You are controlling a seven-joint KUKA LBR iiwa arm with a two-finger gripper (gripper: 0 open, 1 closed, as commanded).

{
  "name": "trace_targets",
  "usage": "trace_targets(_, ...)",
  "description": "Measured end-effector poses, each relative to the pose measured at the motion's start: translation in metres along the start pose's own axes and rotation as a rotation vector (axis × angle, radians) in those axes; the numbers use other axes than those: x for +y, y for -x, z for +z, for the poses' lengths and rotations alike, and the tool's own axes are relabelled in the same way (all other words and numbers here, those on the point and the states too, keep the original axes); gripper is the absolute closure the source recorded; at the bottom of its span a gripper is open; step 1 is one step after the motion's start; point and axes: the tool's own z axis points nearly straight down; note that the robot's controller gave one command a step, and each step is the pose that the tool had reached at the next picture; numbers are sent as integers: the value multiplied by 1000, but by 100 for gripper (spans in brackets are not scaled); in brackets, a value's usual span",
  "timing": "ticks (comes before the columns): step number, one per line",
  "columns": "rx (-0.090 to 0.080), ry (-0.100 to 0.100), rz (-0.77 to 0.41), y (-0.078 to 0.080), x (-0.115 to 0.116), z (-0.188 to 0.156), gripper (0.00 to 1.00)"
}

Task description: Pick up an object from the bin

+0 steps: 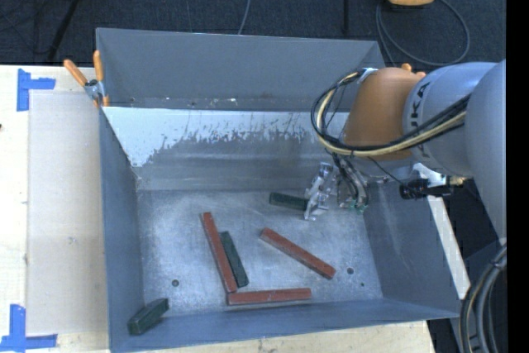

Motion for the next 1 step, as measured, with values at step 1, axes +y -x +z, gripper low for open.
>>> trace_targets(1,0,0,-1,0,0,0,100)
